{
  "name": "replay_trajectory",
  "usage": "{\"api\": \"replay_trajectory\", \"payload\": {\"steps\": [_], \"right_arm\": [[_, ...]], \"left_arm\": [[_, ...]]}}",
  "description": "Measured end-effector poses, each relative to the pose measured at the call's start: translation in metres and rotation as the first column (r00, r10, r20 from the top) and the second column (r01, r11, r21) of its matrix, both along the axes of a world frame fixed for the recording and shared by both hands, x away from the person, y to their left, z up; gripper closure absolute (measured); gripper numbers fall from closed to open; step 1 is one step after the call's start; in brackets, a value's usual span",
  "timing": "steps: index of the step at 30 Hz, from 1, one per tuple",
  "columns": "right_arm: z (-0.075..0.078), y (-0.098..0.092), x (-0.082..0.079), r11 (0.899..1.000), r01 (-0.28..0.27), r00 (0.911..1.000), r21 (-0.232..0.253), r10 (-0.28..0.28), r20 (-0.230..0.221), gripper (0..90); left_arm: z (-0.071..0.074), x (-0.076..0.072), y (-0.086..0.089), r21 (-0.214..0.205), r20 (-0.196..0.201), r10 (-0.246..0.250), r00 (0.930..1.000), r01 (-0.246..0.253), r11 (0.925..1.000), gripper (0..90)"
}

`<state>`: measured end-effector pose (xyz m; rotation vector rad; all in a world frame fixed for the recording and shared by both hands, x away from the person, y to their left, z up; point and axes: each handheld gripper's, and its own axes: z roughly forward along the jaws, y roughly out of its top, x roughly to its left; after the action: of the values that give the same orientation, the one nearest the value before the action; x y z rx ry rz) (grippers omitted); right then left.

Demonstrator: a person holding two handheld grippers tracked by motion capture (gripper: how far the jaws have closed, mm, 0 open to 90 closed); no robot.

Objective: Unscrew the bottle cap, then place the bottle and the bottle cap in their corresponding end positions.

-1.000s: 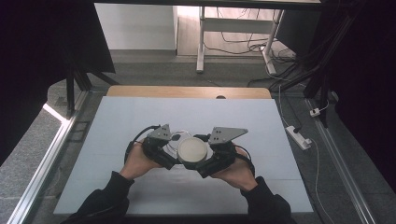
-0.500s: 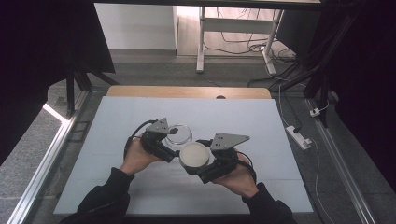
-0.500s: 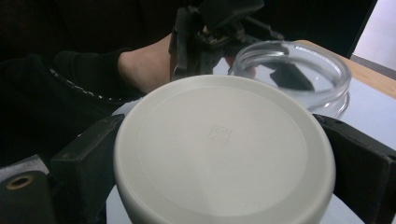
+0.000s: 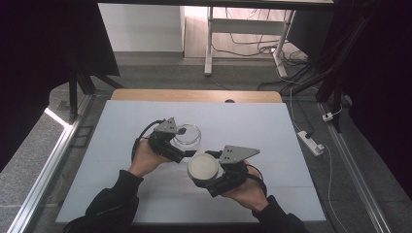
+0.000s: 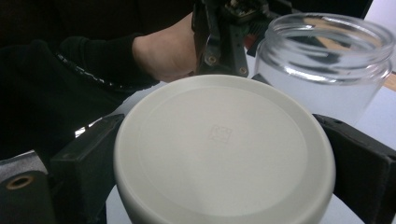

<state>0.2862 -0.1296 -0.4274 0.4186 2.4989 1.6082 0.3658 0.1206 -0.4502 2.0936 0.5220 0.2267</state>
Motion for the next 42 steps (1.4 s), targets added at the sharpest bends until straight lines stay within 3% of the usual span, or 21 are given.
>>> {"api": "replay_trajectory", "payload": {"steps": [10, 23, 42], "right_arm": [[-0.012, -0.005, -0.004, 1.0, 0.013, 0.9999, 0.003, -0.013, -0.002, 7.2], [-0.034, 0.003, -0.008, 0.999, 0.001, 1.0, -0.033, -0.001, -0.006, 7.2], [-0.062, 0.01, 0.002, 0.998, 0.011, 0.9998, -0.062, -0.012, -0.016, 7.2]], "left_arm": [[0.0, 0.007, -0.005, -0.005, 0.008, 0.004, 1.0, -0.004, 1.0, 7.4], [-0.003, 0.016, -0.015, -0.009, 0.012, 0.006, 0.9999, -0.006, 0.9999, 7.3], [-0.011, 0.029, -0.015, -0.013, 0.012, 0.044, 0.999, -0.044, 0.999, 7.3]]}}
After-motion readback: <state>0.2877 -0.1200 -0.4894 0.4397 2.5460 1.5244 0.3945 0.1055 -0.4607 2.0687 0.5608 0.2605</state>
